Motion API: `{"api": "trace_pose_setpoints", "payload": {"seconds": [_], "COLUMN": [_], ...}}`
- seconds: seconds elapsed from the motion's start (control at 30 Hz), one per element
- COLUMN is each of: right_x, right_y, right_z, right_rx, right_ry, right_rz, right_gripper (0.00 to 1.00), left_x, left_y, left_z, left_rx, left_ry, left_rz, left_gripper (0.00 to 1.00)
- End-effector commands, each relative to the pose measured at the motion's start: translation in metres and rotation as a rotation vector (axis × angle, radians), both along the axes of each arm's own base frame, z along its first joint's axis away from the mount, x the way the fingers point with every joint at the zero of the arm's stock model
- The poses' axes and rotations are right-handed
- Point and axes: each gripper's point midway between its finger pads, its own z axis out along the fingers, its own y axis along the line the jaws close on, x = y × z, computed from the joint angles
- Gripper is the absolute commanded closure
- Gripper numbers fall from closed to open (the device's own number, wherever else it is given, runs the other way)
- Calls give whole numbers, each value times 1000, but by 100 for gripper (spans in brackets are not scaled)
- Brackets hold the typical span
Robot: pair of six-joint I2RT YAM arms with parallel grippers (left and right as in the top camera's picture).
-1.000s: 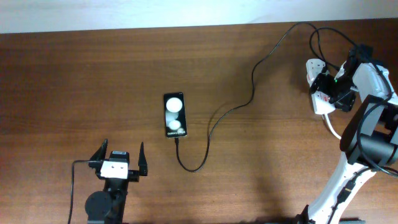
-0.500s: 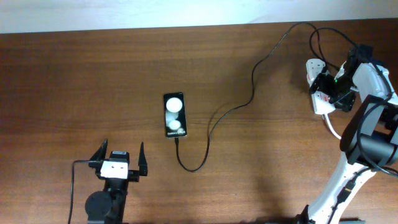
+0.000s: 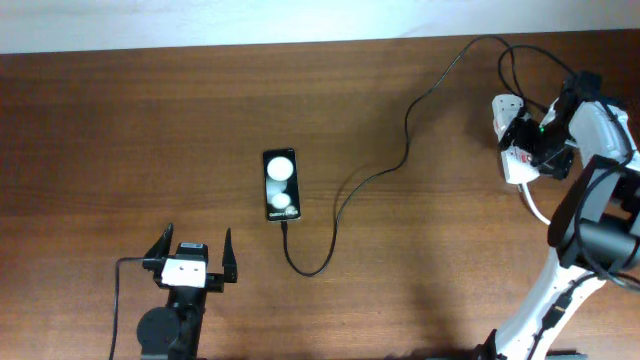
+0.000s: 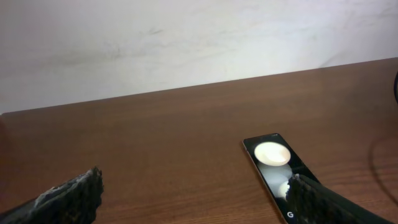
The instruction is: Plug charger to phone and switch on socket
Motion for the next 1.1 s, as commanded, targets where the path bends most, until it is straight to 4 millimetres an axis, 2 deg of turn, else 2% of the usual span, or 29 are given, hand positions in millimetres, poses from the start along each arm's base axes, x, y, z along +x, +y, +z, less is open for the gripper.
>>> {"api": "trace_pose_setpoints", "payload": {"seconds": [0.0, 0.13, 0.17, 0.27, 0.4, 0.47, 0.9, 0.97, 1.03, 1.07], "right_x": [7, 6, 4, -6, -26, -33, -33, -35, -39, -46], "right_y": [-7, -6, -6, -1, 8, 10, 11, 19, 41, 55], "right_z": [66, 122, 144, 204, 267, 283, 279, 272, 252, 235], "right_rx": [-75, -124, -143, -196, -254, -269, -264, -252, -223, -201], "right_ry": [-131, -247, -292, -416, -554, -590, -579, -565, -527, -490], "right_rz": [-11, -12, -13, -14, -15, -16, -15, 2, 46, 74], "right_gripper": [1, 1, 1, 1, 1, 1, 1, 1, 1, 1], "left_x": [0, 0, 0, 0, 0, 0, 0, 0, 0, 0], "left_y": [4, 4, 4, 4, 4, 4, 4, 4, 4, 4], "left_z": [-1, 0, 0, 0, 0, 0, 0, -1, 0, 0], "left_rx": [0, 0, 0, 0, 0, 0, 0, 0, 0, 0], "left_ry": [-1, -1, -1, -1, -1, -1, -1, -1, -1, -1], "left_rz": [20, 20, 20, 20, 20, 20, 20, 20, 20, 20], "left_gripper": [1, 1, 1, 1, 1, 1, 1, 1, 1, 1]}}
